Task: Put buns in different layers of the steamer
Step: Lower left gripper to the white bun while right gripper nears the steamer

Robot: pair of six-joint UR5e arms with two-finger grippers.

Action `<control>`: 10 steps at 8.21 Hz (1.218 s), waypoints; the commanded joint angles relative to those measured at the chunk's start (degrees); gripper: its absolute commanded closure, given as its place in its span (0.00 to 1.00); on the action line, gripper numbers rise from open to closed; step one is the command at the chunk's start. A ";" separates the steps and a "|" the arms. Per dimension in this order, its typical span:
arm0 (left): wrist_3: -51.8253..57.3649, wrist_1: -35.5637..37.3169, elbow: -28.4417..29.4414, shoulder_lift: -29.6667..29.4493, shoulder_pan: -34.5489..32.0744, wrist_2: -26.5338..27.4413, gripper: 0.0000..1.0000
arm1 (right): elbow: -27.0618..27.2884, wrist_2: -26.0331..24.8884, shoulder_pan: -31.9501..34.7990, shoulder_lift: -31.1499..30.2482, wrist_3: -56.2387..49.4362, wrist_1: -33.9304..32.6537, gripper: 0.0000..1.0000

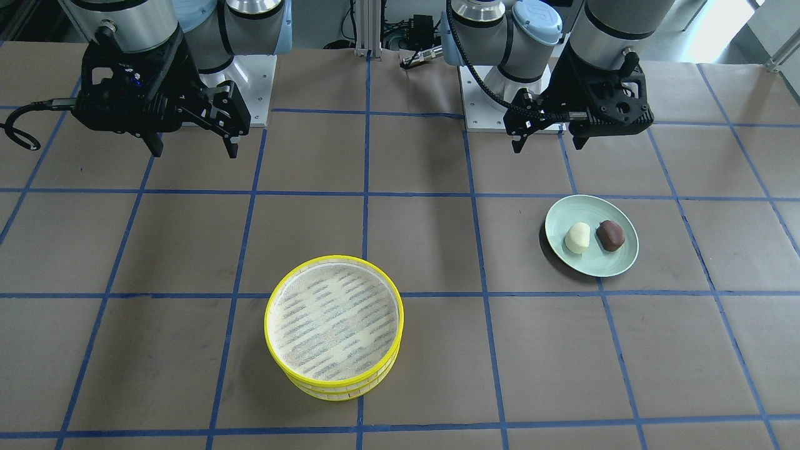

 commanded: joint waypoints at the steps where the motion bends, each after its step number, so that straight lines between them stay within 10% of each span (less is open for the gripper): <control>1: 0.24 0.01 -0.33 -0.11 0.13 0.49 0.00 | 0.08 -0.05 0.00 -0.04 -0.24 -0.51 0.00; 10: 1.64 4.15 -6.30 -10.46 12.34 6.78 0.00 | 2.28 -0.23 0.00 -0.40 -0.51 -4.56 0.00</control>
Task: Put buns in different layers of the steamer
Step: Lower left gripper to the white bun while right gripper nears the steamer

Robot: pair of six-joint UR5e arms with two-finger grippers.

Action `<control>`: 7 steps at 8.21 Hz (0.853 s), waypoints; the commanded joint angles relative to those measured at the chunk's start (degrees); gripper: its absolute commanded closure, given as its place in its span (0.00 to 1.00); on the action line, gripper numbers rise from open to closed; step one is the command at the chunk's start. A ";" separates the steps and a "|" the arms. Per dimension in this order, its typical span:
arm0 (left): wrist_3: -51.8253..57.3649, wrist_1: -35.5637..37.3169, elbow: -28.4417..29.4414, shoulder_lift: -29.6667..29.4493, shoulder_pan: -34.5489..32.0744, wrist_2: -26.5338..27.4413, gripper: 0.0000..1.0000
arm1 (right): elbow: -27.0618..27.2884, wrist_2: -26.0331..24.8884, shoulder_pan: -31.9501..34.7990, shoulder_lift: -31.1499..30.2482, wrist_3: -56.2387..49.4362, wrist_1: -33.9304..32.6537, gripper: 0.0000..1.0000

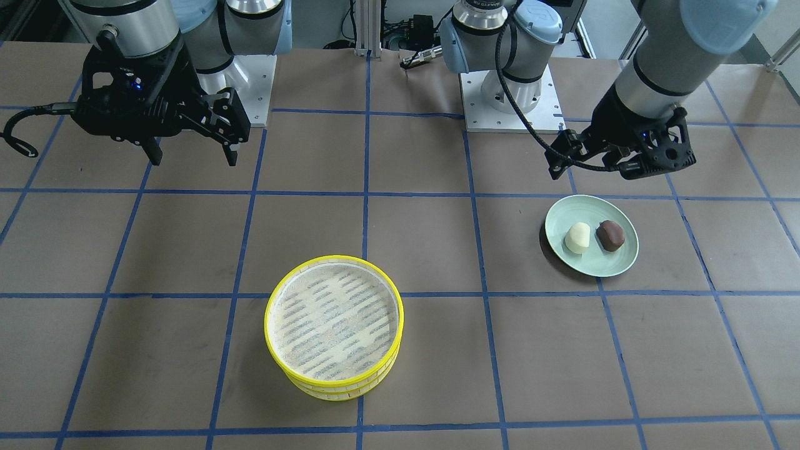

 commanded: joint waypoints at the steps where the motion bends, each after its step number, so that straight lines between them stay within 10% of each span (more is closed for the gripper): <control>1: 3.75 0.71 -1.34 -5.54 1.04 5.25 0.00 | 0.21 0.10 0.00 -0.08 0.00 -0.17 0.00; 7: 26.67 8.00 -5.47 -12.84 3.59 5.51 0.00 | 0.82 0.80 0.00 0.79 -0.18 -1.73 0.00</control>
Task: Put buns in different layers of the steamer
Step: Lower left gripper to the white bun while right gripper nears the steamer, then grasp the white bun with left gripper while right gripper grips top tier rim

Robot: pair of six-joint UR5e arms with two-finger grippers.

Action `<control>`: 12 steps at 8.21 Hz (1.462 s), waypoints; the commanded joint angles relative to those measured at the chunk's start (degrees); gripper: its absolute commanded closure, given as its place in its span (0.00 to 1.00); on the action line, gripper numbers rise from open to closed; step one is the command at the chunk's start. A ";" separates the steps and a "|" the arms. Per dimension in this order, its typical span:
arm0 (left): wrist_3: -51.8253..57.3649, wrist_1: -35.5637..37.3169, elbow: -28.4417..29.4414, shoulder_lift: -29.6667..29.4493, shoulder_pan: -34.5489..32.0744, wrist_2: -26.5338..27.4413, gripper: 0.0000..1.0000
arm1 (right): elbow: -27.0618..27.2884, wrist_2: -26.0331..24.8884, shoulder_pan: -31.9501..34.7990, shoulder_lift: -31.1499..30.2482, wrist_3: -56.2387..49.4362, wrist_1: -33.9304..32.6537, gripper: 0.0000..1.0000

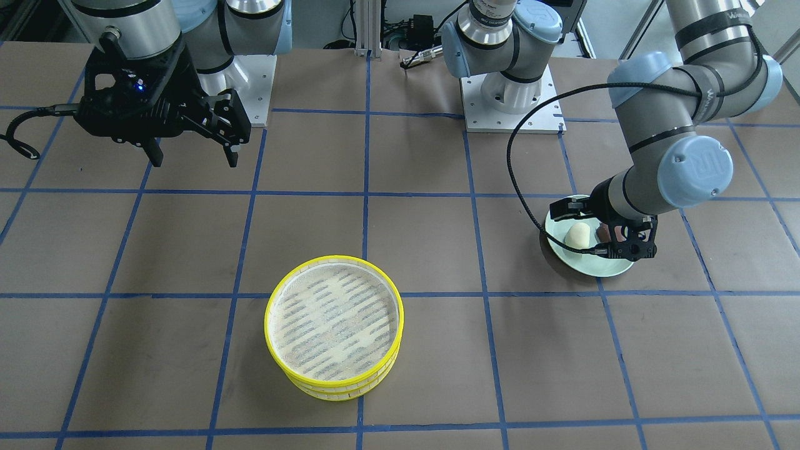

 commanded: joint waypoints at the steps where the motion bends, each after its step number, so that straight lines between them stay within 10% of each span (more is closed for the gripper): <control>1: 10.38 2.77 -0.58 -2.15 1.53 0.19 0.00 | 1.83 0.88 0.00 3.72 0.62 -7.53 0.00; 4: 13.64 5.06 -1.37 -4.43 3.55 0.19 0.05 | 3.42 1.06 0.62 15.41 2.89 -21.53 0.00; 10: 14.45 10.86 -4.62 -7.51 3.91 0.01 0.11 | 5.09 4.31 2.37 23.70 4.75 -29.03 0.00; 12: 14.45 11.31 -4.71 -7.95 3.91 0.10 0.11 | 5.18 4.31 2.37 24.41 4.84 -31.94 0.30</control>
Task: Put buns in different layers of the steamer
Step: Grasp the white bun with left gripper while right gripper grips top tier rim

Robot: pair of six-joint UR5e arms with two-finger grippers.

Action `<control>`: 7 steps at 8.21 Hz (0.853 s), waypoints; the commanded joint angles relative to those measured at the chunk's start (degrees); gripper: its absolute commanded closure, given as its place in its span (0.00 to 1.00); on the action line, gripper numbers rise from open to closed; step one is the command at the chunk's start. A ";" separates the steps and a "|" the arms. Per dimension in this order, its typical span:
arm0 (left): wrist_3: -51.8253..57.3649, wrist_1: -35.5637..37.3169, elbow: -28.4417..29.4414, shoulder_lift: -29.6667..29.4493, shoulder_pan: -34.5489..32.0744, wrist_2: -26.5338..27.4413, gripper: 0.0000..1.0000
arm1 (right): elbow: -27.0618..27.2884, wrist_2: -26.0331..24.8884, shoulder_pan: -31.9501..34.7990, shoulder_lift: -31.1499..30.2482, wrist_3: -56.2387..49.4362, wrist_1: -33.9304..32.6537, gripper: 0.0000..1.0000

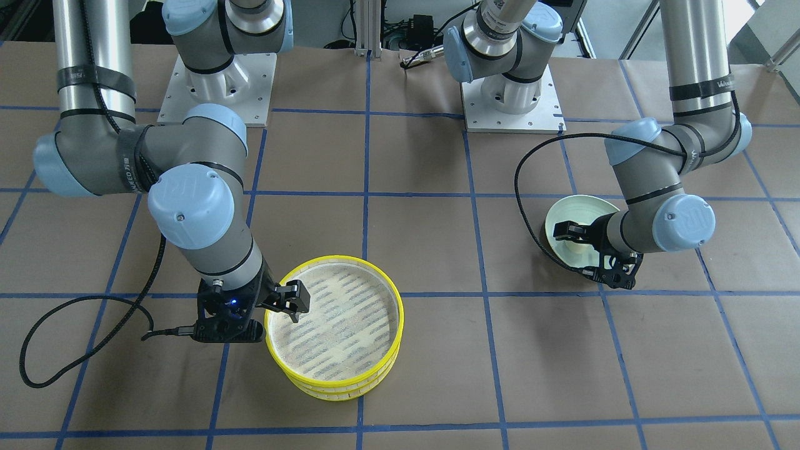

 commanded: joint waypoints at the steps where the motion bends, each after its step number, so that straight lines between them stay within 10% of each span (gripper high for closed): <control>1: 0.02 0.52 -0.38 -0.40 0.09 0.08 0.15 | 0.19 -0.08 0.01 0.56 0.07 -1.84 0.51; 4: 1.25 0.34 -0.38 -0.31 1.93 0.17 0.22 | 0.19 -0.78 -0.07 0.21 -0.72 -0.26 0.83; 7: 2.93 0.34 -0.21 -0.48 2.47 -0.53 0.82 | 0.02 -0.69 -0.07 -0.05 -0.90 -0.17 0.93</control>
